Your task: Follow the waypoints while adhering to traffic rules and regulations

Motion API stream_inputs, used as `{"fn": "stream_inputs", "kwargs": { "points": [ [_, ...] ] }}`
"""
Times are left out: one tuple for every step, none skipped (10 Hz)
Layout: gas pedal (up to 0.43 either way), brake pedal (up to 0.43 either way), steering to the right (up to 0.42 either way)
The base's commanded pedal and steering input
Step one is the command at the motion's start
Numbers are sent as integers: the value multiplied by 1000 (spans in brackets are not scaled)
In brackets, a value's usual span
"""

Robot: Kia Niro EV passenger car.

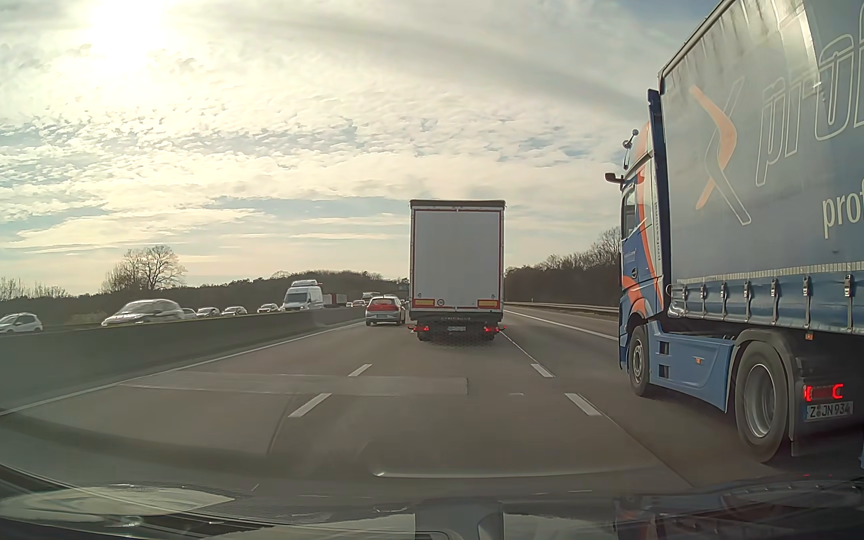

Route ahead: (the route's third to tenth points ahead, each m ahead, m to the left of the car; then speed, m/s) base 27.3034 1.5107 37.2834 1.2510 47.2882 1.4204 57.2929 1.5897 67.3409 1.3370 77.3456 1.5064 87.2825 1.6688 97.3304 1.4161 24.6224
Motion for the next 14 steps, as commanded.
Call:
{"fn": "stream_inputs", "kwargs": {
  "points": [
    [0,0,-2],
    [0,0,-2],
    [0,0,-2],
    [0,0,-2],
    [0,0,-2],
    [0,0,-2],
    [0,0,-2],
    [0,0,-2],
    [0,0,-2],
    [0,0,-2],
    [0,0,-2],
    [0,0,-2],
    [0,0,-2],
    [0,0,-2]
  ]
}}
